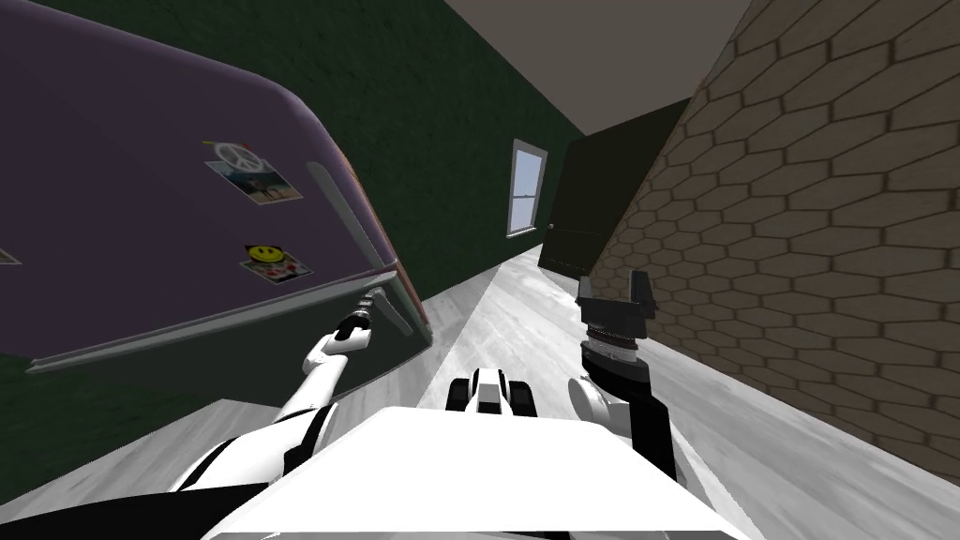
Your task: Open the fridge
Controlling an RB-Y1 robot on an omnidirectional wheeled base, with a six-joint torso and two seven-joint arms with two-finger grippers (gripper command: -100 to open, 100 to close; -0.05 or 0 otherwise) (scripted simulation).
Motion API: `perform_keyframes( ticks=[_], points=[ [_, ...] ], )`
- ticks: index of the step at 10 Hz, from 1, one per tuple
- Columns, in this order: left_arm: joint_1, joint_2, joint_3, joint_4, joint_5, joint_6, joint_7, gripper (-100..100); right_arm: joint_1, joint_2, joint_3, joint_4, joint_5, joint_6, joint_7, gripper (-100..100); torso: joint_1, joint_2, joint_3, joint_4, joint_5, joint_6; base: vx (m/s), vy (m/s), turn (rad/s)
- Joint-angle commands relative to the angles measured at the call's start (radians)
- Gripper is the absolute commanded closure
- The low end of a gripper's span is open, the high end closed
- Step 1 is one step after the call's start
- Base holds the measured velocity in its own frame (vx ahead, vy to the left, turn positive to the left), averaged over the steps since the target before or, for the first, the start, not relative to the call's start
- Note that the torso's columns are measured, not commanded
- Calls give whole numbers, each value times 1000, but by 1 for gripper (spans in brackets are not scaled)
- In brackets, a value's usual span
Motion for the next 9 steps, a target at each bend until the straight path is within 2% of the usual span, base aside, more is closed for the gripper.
perform_keyframes(
  ticks=[1, 2, 3, 4, 5, 6, 8, 9],
  points=[
    [24, -41, -45, -74, -10, 34, -14, 100, 0, 0, 0, 0, 0, 0, 0, 0, 6, -4, -2, -5, 6, -3, 92, 47, 190],
    [44, -75, -80, -109, -18, 57, -25, 100, 0, 0, 0, 0, 0, 0, 0, 0, 9, -4, -2, -4, 6, 0, 80, 67, 317],
    [44, -75, -80, -151, -18, 57, -25, 100, 0, 0, 0, 0, 0, 0, 0, 0, 11, -3, -1, -7, 9, -3, 68, 46, 171],
    [63, -109, -116, -182, -26, 80, -36, 100, 0, 0, 0, 0, 0, 0, 0, 0, 11, -3, -1, -5, 8, -1, 71, 59, 326],
    [63, -109, -116, -211, -26, 80, -36, 100, 0, 0, 0, 0, 0, 0, 0, 0, 12, -3, -1, -7, 10, -5, 60, 36, 121],
    [82, -144, -151, -245, -34, 104, -48, 100, 0, 0, 0, 0, 0, 0, 0, 0, 12, -3, -2, -7, 9, -3, 83, 61, 295],
    [82, -144, -151, -290, -34, 104, -48, 100, 0, 0, 0, 0, 0, 0, 0, 0, 14, -7, -4, -9, 10, -3, 49, 30, 71],
    [101, -178, -186, -329, -42, 127, -59, 100, 0, 0, 0, 0, 0, 0, 0, 0, 10, -5, -3, -8, 9, 0, 53, 48, 298]
  ],
)
